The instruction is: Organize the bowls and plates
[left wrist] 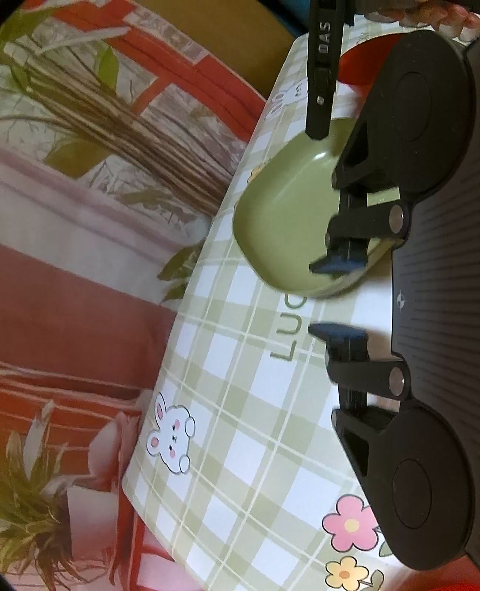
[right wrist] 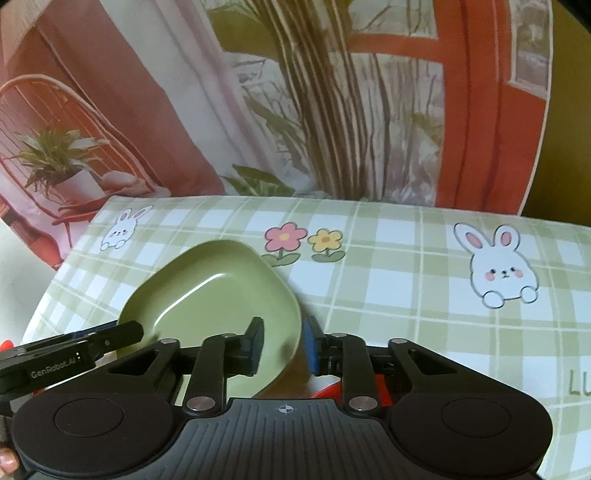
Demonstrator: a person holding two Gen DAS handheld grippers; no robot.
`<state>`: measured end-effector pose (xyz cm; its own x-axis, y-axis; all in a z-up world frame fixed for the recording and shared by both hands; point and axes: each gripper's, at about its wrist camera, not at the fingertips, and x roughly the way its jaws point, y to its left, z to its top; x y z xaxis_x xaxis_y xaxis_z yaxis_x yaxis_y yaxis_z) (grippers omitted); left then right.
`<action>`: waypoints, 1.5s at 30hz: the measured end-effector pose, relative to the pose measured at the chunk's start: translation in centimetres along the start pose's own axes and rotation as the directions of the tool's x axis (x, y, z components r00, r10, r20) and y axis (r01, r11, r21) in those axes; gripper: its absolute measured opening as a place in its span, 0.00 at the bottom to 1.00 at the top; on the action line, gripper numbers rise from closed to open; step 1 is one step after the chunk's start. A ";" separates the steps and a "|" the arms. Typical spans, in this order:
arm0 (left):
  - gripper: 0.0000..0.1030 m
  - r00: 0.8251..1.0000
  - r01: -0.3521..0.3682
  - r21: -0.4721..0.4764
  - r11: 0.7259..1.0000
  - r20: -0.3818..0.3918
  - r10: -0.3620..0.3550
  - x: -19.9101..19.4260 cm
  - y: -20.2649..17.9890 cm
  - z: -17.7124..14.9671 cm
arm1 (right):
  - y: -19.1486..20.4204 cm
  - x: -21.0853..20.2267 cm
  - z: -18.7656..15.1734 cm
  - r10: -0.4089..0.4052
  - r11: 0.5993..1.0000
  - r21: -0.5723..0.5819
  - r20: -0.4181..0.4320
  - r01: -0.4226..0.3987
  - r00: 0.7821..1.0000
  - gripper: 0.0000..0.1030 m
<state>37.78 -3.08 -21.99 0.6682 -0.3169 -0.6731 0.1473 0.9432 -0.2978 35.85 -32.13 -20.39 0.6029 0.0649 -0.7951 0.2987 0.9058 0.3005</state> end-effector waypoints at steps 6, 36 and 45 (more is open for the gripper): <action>0.13 1.000 -0.007 0.032 0.999 0.016 0.006 -0.9 -0.6 -0.4 | 0.4 -0.8 -0.3 -0.015 1.000 -0.020 0.008 0.015 1.000 0.07; 0.13 0.985 -0.058 0.126 0.990 0.166 0.037 -14.8 -5.9 -5.0 | 1.0 -14.4 -8.0 0.094 0.994 0.033 0.195 -0.103 0.976 0.06; 0.13 0.991 -0.031 0.149 0.988 0.137 0.010 -16.4 -7.2 -7.6 | -0.1 -18.6 -12.9 0.099 0.991 0.064 0.254 -0.118 0.962 0.07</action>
<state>20.17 -5.45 -13.93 0.7634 -0.2906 -0.5769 0.2340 0.9568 -0.1724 15.04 -27.99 -12.47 0.7972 0.0457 -0.6019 0.2718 0.8632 0.4255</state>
